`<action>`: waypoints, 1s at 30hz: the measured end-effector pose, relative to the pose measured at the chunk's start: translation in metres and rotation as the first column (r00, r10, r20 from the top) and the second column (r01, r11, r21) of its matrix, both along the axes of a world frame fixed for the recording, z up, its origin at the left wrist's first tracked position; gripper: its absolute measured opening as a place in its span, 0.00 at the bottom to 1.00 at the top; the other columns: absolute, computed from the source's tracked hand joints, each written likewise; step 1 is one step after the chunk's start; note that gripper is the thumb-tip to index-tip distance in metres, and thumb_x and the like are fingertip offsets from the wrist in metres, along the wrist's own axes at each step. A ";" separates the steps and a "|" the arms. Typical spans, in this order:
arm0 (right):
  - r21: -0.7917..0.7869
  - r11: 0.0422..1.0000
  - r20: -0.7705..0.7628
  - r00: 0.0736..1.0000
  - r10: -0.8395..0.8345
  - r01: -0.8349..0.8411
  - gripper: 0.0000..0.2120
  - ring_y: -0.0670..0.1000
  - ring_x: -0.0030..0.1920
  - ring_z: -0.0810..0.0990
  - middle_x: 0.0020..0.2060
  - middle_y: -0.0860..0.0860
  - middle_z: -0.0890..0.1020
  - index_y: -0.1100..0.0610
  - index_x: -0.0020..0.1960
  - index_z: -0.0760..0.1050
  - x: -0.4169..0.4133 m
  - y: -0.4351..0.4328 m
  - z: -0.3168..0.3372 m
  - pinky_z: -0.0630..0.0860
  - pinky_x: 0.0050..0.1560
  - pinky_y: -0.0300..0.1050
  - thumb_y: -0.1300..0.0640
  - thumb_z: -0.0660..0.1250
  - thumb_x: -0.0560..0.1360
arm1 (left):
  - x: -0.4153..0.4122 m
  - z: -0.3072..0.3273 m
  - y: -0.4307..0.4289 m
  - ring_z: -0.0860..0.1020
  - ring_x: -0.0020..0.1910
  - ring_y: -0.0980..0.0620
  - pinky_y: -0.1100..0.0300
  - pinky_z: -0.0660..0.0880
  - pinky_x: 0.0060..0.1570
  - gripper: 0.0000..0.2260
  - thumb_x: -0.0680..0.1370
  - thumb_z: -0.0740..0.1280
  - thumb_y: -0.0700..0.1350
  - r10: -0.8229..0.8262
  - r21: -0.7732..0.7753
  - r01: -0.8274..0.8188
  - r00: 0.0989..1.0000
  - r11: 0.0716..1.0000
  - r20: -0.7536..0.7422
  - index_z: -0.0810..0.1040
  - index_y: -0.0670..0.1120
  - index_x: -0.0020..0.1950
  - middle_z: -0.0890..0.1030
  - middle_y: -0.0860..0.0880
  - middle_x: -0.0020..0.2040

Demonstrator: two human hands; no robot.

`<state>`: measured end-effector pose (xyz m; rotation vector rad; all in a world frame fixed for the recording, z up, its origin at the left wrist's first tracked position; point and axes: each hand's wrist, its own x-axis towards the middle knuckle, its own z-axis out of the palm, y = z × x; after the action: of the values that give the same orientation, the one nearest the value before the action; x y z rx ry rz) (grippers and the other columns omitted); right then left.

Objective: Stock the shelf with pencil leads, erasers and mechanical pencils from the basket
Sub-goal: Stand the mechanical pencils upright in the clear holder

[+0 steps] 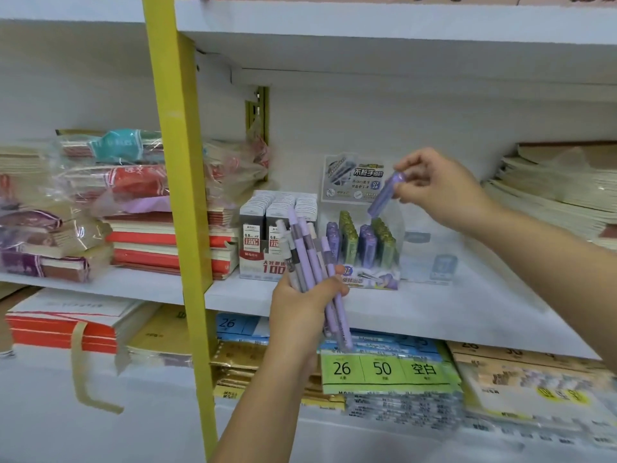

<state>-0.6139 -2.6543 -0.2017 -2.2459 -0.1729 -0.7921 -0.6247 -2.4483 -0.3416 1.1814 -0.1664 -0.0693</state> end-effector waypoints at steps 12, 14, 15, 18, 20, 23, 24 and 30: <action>-0.511 0.858 -0.309 0.943 -0.122 -0.056 0.10 0.51 0.51 0.80 0.48 0.52 0.81 0.54 0.51 0.78 0.068 0.001 0.000 0.74 0.52 0.41 0.63 0.73 0.72 | 0.015 0.001 0.012 0.86 0.44 0.49 0.47 0.80 0.49 0.09 0.75 0.73 0.40 -0.061 -0.016 0.062 0.998 0.998 0.035 0.81 0.46 0.55 0.87 0.48 0.44; -0.530 0.847 -0.301 0.944 -0.131 -0.051 0.10 0.50 0.51 0.79 0.49 0.52 0.81 0.54 0.51 0.77 0.069 -0.001 -0.002 0.72 0.50 0.40 0.63 0.73 0.72 | 0.015 0.000 0.012 0.86 0.44 0.49 0.46 0.80 0.50 0.08 0.75 0.73 0.40 -0.062 -0.019 0.063 0.997 0.998 0.040 0.82 0.47 0.53 0.87 0.48 0.45; -0.548 0.835 -0.293 0.946 -0.140 -0.046 0.10 0.50 0.51 0.79 0.49 0.51 0.81 0.53 0.51 0.77 0.069 -0.003 -0.002 0.71 0.49 0.40 0.62 0.73 0.72 | 0.015 0.000 0.012 0.86 0.44 0.50 0.47 0.80 0.49 0.08 0.75 0.73 0.40 -0.061 -0.022 0.062 0.997 0.998 0.040 0.82 0.47 0.53 0.87 0.48 0.45; -0.590 0.806 -0.288 0.944 -0.159 -0.044 0.09 0.49 0.50 0.78 0.48 0.50 0.81 0.53 0.50 0.77 0.070 -0.007 -0.002 0.70 0.48 0.39 0.59 0.74 0.72 | 0.014 -0.002 0.013 0.86 0.43 0.50 0.45 0.79 0.49 0.08 0.75 0.74 0.41 -0.065 -0.010 0.065 0.997 0.998 0.033 0.83 0.48 0.53 0.88 0.48 0.45; -0.609 0.792 -0.278 0.947 -0.160 -0.045 0.09 0.48 0.49 0.78 0.47 0.50 0.81 0.54 0.50 0.78 0.071 -0.008 -0.004 0.69 0.47 0.39 0.58 0.74 0.72 | 0.014 -0.002 0.013 0.86 0.43 0.50 0.44 0.79 0.50 0.08 0.75 0.74 0.41 -0.061 -0.011 0.061 0.998 0.998 0.030 0.83 0.47 0.53 0.88 0.48 0.45; -0.640 0.766 -0.273 0.950 -0.154 -0.059 0.08 0.47 0.47 0.78 0.48 0.50 0.83 0.55 0.52 0.80 0.074 -0.008 -0.007 0.67 0.46 0.38 0.56 0.72 0.73 | 0.014 -0.002 0.013 0.86 0.45 0.50 0.48 0.80 0.52 0.08 0.75 0.74 0.40 -0.065 -0.013 0.065 0.997 0.998 0.033 0.83 0.46 0.53 0.87 0.48 0.45; -0.647 0.759 -0.278 0.949 -0.151 -0.070 0.08 0.47 0.48 0.78 0.48 0.50 0.83 0.55 0.52 0.81 0.074 -0.008 -0.007 0.68 0.46 0.38 0.56 0.72 0.74 | 0.014 -0.002 0.014 0.86 0.45 0.50 0.47 0.80 0.53 0.08 0.75 0.74 0.40 -0.067 -0.011 0.067 0.997 0.998 0.036 0.82 0.46 0.54 0.87 0.48 0.45; -0.794 0.607 -0.205 0.935 -0.288 0.013 0.10 0.53 0.58 0.71 0.58 0.52 0.75 0.44 0.58 0.80 0.067 0.000 -0.007 0.66 0.54 0.43 0.50 0.66 0.77 | 0.013 0.001 0.015 0.86 0.46 0.48 0.48 0.81 0.51 0.10 0.73 0.74 0.39 -0.097 -0.038 0.098 0.995 0.994 0.025 0.82 0.45 0.54 0.87 0.47 0.47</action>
<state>-0.5471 -2.6542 -0.2091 -3.2475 -0.1997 -0.4481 -0.6120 -2.4328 -0.3409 1.1352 -0.2451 -0.1380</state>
